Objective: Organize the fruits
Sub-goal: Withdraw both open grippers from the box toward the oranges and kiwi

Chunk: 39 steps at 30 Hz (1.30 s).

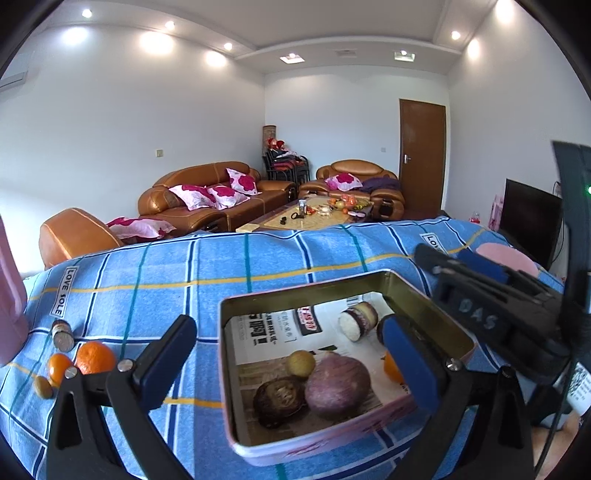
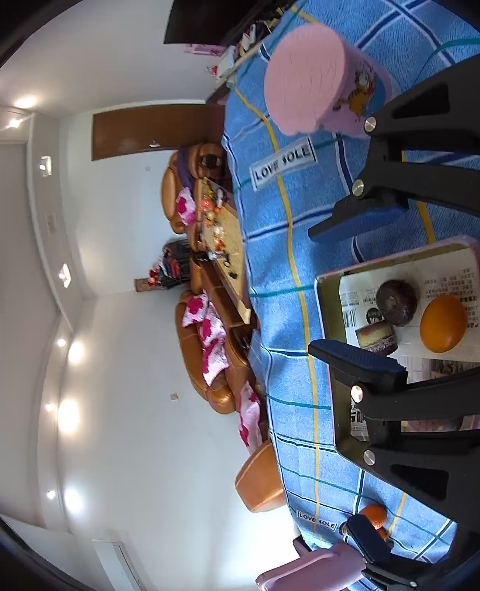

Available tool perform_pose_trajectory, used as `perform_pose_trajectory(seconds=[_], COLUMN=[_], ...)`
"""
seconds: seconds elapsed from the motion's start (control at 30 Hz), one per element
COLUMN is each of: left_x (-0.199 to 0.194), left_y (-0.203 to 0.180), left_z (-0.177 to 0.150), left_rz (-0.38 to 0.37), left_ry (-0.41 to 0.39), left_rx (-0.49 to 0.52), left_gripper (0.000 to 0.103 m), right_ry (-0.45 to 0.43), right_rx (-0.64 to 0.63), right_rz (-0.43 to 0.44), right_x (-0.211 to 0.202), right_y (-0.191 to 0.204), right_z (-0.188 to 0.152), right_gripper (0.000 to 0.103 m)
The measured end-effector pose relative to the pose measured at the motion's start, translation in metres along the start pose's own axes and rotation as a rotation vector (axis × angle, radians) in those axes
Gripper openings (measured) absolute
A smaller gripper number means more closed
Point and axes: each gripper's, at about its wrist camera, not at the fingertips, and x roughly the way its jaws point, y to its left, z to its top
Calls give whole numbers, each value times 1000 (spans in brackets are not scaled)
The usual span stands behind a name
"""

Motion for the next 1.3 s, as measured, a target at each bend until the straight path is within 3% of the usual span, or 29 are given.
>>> perform_pose_trajectory(seconds=[0.33, 0.53, 0.7, 0.87, 1.03, 1.3], left_x=[-17, -28, -42, -51, -53, -50], left_y=[21, 30, 44, 71, 111, 172], left_z=[-10, -15, -11, -3, -1, -13], left_rz=[0, 2, 14, 68, 121, 210], left_ry=[11, 27, 4, -19, -12, 13], left_rx=[-33, -25, -5, 14, -13, -41], left_gripper=[103, 103, 103, 103, 103, 103], right_ry=[-71, -71, -67, -50, -7, 59], right_rx=[-137, -81, -90, -68, -71, -72], right_rz=[-176, -246, -328, -230, -86, 90], right_x=[-35, -49, -53, -59, -54, -35], right_y=[-4, -33, -32, -5, 51, 137], right_z=[-8, -7, -7, 2, 9, -11], right_gripper=[56, 56, 56, 56, 56, 57])
